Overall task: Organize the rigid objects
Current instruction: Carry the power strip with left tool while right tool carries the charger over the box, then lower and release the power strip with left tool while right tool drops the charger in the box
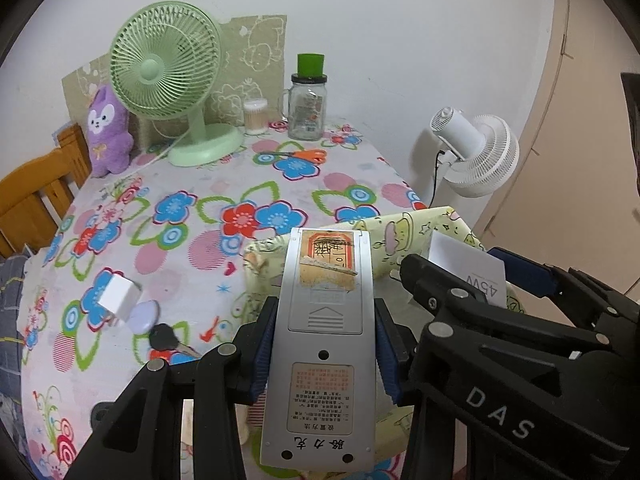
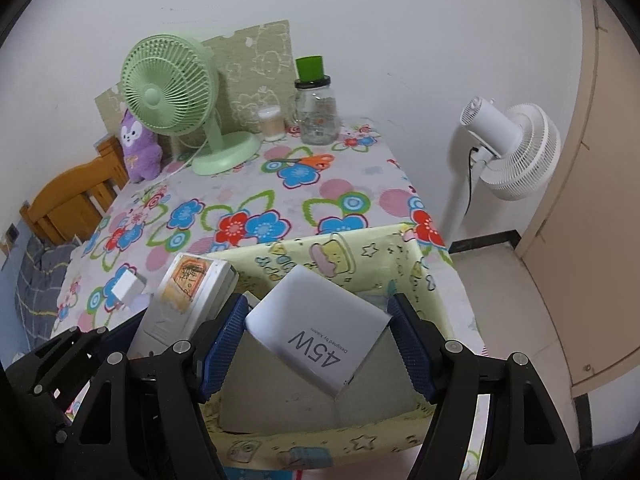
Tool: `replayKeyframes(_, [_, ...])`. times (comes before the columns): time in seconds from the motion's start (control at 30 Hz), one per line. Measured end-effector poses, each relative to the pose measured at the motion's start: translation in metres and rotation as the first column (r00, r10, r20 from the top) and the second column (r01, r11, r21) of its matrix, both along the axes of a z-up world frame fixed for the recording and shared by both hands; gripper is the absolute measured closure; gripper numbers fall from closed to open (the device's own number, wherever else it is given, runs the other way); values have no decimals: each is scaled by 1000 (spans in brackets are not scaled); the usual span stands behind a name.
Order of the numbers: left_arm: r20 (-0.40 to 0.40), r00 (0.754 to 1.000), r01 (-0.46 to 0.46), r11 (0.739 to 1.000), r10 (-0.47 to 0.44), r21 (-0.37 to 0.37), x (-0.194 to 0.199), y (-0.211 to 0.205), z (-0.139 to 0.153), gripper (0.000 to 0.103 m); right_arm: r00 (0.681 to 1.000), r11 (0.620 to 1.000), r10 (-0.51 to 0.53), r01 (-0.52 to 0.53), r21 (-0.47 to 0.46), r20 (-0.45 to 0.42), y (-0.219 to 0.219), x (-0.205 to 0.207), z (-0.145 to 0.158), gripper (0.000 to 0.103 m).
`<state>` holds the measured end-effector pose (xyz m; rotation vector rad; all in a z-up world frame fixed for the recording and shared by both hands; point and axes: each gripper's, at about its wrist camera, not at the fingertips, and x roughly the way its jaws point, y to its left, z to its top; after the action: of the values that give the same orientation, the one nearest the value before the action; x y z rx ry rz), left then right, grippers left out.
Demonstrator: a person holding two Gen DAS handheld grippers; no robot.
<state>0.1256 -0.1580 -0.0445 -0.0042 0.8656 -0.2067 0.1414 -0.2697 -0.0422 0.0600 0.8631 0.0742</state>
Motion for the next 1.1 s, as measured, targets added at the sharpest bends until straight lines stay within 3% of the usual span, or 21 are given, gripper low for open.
replayKeyframes(0.23, [-51, 999, 4, 1000, -5, -24, 11, -12, -12, 57, 1000, 1000, -5, 5, -12, -9, -10, 10, -9, 29])
replayKeyframes(0.6, [-103, 994, -34, 999, 36, 13, 20, -23, -31, 57, 999, 1000, 15, -14, 17, -51, -17, 27, -32, 29])
replayKeyframes(0.87, [-67, 994, -77, 994, 82, 74, 21, -27, -35, 55, 999, 1000, 5, -4, 26, -48, -19, 31, -40, 29])
replayKeyframes(1.1, [-65, 995, -65, 994, 71, 85, 22, -30, -35, 45, 999, 1000, 15, -14, 25, -43, -17, 32, -40, 28])
